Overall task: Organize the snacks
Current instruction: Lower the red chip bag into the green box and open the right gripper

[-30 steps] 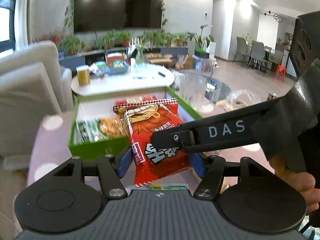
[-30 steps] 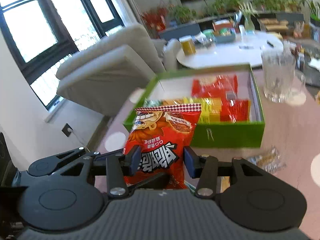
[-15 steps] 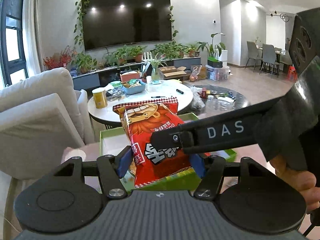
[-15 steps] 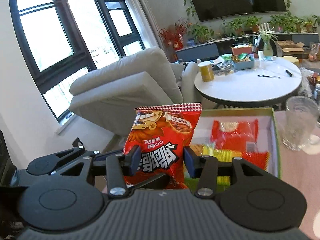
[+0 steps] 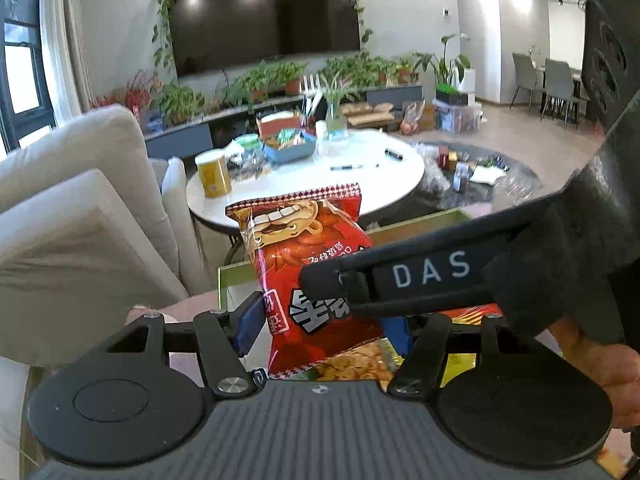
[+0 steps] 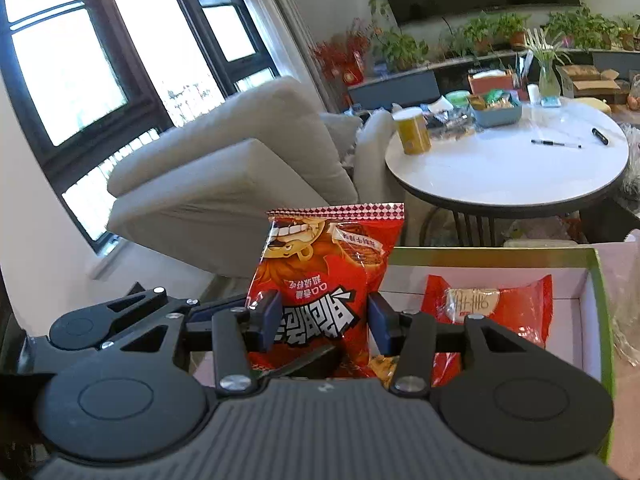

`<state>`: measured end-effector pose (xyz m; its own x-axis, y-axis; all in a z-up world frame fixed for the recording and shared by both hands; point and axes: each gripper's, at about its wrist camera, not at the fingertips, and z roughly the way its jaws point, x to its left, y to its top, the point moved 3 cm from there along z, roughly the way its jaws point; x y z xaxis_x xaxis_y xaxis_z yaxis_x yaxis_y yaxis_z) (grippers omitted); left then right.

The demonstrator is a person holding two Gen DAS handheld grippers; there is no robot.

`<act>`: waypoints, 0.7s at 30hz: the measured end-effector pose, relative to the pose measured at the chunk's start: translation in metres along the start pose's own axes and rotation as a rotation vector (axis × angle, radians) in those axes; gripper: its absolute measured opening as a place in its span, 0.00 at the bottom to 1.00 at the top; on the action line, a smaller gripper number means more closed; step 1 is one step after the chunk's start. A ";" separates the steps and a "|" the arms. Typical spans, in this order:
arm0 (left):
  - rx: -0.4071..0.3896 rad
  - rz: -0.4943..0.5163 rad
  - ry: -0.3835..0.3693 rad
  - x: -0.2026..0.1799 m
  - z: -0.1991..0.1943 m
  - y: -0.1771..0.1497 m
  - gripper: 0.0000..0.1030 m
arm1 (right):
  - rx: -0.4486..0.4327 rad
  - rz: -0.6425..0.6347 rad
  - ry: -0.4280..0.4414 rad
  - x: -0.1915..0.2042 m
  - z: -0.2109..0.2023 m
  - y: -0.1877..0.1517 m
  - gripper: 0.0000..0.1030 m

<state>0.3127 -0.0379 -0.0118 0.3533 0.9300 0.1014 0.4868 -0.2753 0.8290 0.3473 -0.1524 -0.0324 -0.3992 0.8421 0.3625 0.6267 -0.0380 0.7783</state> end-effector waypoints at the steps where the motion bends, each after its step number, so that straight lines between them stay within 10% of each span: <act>1: 0.010 0.000 0.000 0.002 0.007 -0.001 0.57 | 0.010 -0.003 -0.008 -0.002 0.006 0.000 0.23; 10: 0.066 0.002 0.136 0.018 0.043 -0.017 0.63 | 0.029 -0.019 -0.092 -0.013 0.034 -0.010 0.22; 21: 0.010 -0.095 0.150 0.028 -0.023 -0.028 0.73 | -0.061 -0.052 -0.119 -0.009 -0.040 -0.026 0.25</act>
<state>0.2905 0.0014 -0.0201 0.1827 0.9776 0.1047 0.5207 -0.1866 0.8331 0.3080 -0.1806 -0.0352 -0.3457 0.9015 0.2603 0.5642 -0.0219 0.8254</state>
